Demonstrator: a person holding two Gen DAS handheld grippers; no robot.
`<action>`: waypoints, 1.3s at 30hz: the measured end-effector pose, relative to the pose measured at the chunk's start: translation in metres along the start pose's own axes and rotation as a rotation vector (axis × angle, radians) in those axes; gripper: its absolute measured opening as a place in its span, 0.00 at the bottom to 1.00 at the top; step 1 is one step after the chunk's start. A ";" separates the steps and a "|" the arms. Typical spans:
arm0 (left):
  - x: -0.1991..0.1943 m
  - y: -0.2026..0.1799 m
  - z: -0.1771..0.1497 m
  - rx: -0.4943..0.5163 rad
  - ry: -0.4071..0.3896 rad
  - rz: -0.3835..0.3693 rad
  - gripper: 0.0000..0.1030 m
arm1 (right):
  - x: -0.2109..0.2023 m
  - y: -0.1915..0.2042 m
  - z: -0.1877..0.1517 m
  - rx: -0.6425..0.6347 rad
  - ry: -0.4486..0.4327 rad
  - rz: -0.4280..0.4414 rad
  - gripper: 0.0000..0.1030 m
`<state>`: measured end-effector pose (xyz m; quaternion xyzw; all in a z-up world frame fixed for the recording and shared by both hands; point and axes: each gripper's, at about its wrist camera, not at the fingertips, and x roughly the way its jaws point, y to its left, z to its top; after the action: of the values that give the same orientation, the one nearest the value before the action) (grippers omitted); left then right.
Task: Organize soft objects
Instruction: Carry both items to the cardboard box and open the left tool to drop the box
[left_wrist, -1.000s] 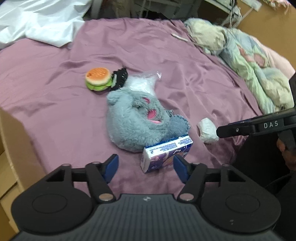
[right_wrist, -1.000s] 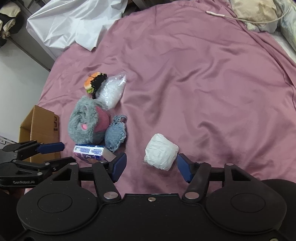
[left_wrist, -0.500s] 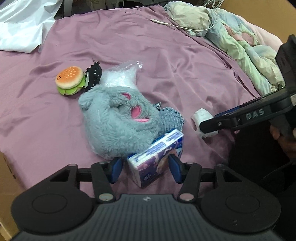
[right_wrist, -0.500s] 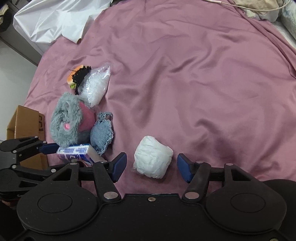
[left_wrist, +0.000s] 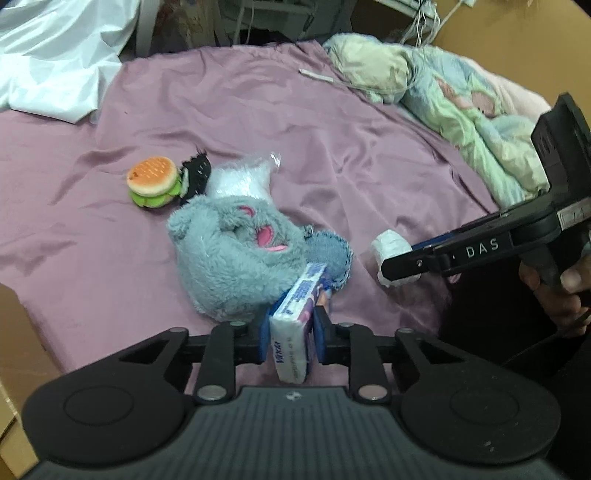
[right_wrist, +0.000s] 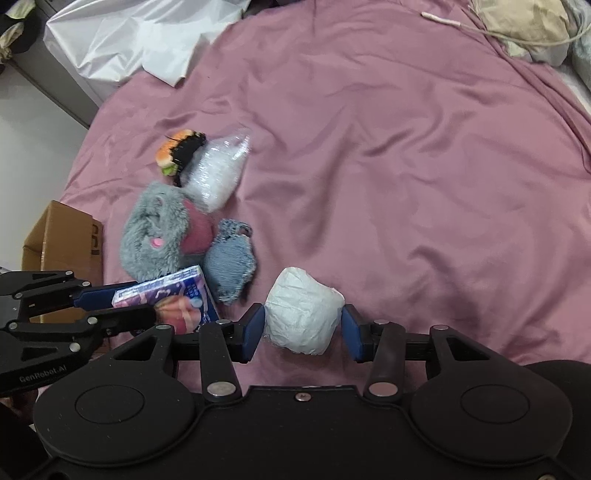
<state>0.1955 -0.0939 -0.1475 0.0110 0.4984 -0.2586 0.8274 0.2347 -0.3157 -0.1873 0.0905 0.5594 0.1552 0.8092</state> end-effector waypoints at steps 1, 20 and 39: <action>-0.003 0.000 -0.001 -0.002 -0.007 0.009 0.19 | -0.003 0.003 0.000 -0.004 -0.009 0.005 0.43; -0.099 0.032 -0.022 -0.134 -0.212 0.166 0.18 | -0.039 0.066 -0.005 -0.158 -0.165 0.082 0.43; -0.157 0.101 -0.068 -0.321 -0.358 0.292 0.18 | -0.038 0.142 0.002 -0.320 -0.264 0.185 0.43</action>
<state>0.1262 0.0775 -0.0759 -0.0942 0.3720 -0.0525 0.9219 0.2029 -0.1962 -0.1077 0.0315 0.4061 0.3022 0.8618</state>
